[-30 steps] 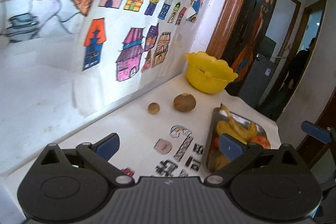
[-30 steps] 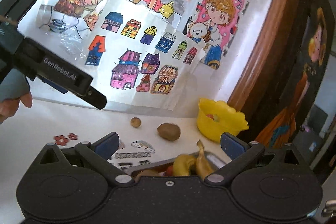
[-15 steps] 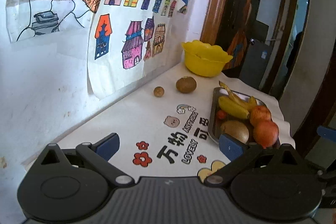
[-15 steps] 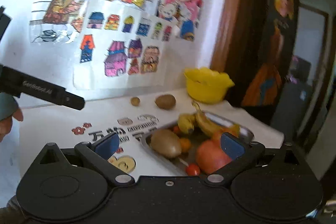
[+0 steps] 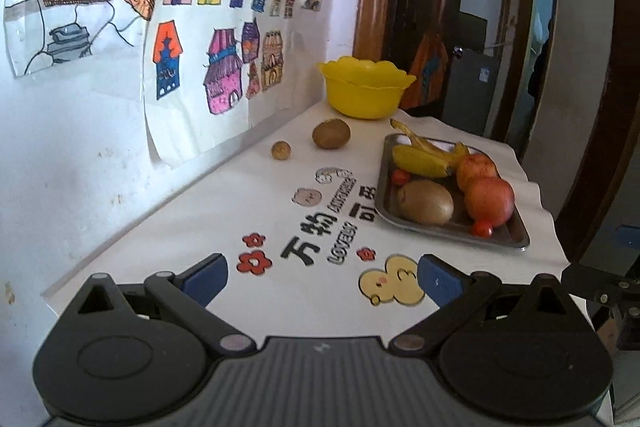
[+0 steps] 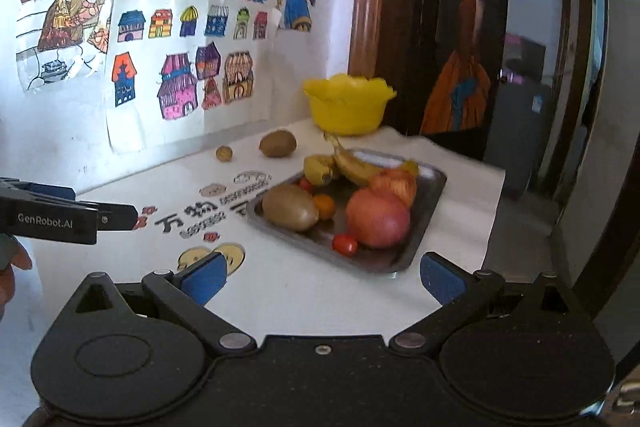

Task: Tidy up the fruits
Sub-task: 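Lift both open tools up and away from the tray, then move the right tool to the stickered kiwi while the left tool approaches the small brown fruit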

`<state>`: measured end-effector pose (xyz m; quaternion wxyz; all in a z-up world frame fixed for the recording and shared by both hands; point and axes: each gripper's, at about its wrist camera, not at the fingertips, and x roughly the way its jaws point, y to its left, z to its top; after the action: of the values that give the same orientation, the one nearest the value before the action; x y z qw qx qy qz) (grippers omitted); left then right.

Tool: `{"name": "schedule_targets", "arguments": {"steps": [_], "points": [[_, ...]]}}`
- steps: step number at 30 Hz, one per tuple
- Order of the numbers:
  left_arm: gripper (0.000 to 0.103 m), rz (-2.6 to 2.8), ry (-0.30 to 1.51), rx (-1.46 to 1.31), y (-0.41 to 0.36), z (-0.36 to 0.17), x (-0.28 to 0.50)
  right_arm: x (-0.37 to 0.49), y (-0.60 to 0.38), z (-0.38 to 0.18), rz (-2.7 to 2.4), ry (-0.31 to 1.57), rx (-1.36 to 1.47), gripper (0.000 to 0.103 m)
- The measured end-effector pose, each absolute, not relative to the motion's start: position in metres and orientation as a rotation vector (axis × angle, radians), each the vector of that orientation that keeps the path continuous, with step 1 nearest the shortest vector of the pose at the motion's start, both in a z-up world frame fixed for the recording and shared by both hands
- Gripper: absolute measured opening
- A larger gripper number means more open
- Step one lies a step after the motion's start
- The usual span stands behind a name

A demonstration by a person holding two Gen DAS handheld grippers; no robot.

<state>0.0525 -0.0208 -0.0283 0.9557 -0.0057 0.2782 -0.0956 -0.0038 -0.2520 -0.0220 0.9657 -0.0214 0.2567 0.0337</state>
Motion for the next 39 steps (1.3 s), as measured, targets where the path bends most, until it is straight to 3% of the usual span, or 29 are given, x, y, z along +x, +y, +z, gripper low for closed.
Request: {"name": "schedule_targets", "arguments": {"steps": [23,30,39], "points": [[0.102,-0.145,0.518,0.058,-0.006,-0.013,0.044,-0.015,-0.241,0.004,0.112,0.493,0.021,0.102],[0.103,-0.100,0.475,0.074,0.008,0.014,0.074,0.019,-0.231,0.060,0.255,0.405,-0.025,0.102],[0.103,-0.088,0.467,-0.018,0.033,0.067,0.124,0.095,-0.219,0.176,0.358,0.280,0.096,0.102]]}}
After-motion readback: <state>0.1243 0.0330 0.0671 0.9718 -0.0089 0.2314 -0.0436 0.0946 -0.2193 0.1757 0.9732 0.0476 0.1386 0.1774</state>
